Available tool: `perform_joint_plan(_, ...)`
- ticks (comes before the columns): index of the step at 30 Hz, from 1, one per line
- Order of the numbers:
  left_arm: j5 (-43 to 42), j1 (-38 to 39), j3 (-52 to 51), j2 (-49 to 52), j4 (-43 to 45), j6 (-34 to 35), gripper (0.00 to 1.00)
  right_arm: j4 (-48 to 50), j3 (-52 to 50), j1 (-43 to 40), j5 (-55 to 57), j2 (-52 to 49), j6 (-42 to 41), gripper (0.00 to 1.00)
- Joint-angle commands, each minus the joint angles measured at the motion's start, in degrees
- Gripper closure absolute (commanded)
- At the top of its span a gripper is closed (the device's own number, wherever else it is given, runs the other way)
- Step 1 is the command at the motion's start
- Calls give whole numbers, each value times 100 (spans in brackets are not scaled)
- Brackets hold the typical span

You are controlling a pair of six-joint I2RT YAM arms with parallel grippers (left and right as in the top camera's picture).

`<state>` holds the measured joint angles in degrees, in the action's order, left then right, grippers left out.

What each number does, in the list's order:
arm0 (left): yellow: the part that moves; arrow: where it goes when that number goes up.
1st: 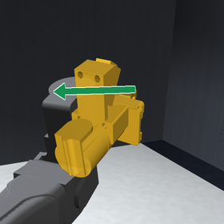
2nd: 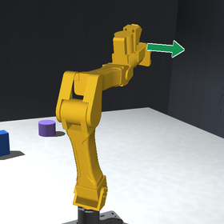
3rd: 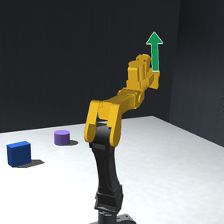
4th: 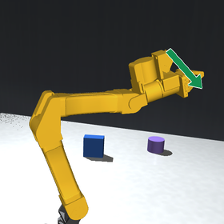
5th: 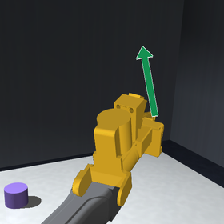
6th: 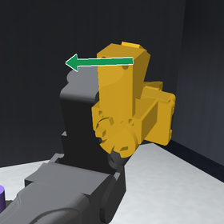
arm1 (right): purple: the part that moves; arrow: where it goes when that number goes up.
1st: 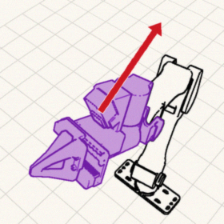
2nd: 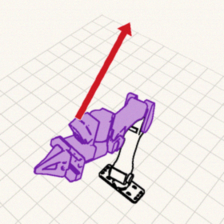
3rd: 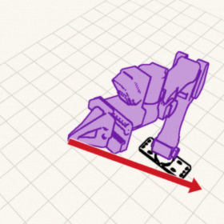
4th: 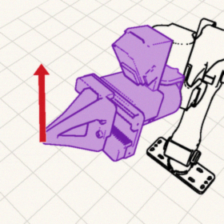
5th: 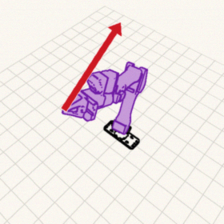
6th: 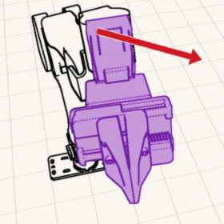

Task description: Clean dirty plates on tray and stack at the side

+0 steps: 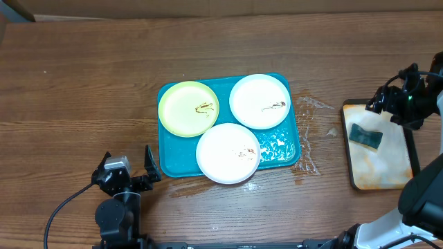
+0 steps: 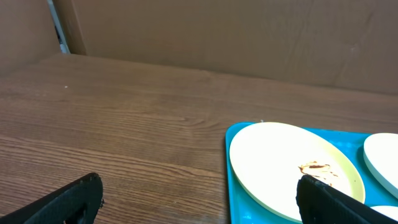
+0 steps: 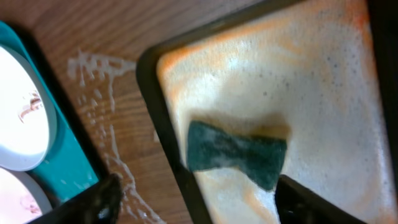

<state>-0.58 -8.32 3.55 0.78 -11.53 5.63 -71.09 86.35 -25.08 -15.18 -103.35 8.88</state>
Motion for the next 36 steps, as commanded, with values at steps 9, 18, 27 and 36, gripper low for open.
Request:
perform_joint_plan(9, 57, -2, -17, -52, -7, -74, 0, -345, 72, 4, -1038, 94, -461, 39)
perform_joint_plan(18, 57, -2, -17, -52, -7, -72, 0, -566, 72, 647, 76, 96, -4435, 51)
perform_joint_plan(27, 57, -2, -17, -52, -7, -72, 0, -46, 72, 1928, 1467, 96, -6483, 54)
perform_joint_plan(36, 57, -2, -17, -52, -7, -72, 0, 94, 74, 1779, 1152, 96, -6791, 46)
